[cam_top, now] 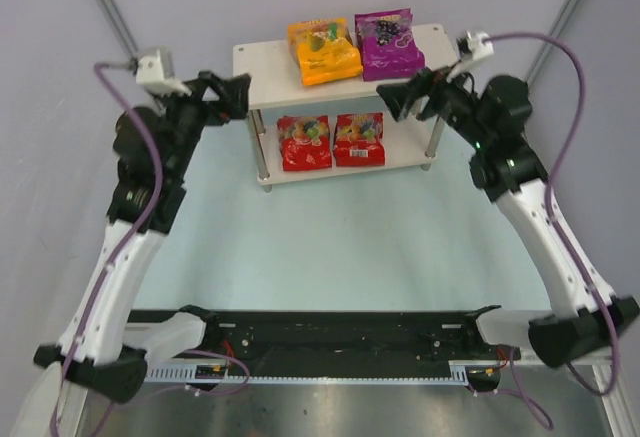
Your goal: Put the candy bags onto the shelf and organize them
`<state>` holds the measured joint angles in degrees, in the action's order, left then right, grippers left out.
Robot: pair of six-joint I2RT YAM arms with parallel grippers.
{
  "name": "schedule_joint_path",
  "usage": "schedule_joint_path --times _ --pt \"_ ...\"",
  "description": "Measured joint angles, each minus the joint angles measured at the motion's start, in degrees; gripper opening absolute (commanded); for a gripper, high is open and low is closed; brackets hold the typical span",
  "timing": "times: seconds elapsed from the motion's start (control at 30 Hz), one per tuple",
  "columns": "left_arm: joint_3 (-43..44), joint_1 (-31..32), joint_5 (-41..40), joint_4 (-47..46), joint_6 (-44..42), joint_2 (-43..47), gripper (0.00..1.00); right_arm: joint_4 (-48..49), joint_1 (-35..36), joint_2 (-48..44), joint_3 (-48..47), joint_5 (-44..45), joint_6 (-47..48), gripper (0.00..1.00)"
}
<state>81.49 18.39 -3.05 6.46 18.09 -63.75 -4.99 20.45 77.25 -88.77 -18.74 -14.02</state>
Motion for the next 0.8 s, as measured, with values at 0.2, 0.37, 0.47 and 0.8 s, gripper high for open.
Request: schedule_joint_path --times 0.2,0.37,0.47,0.8 --pt "-21.05 0.00 -6.36 1.90 -0.07 19.65 1.00 5.40 0.07 -19.65 21.24 9.51 0.85 1.00" --pt "-36.92 0.02 -8.74 4.59 1.49 31.52 1.00 11.85 0.04 -25.14 39.39 18.25 -0.79 1.00" --pt "-43.41 0.02 -10.21 7.32 3.10 36.37 1.00 12.13 0.04 -23.08 45.94 21.31 -2.86 1.00" --pt "-51.45 0.02 -12.50 10.78 8.96 43.93 1.00 11.74 2.14 -26.80 52.35 26.71 -8.50 1.00"
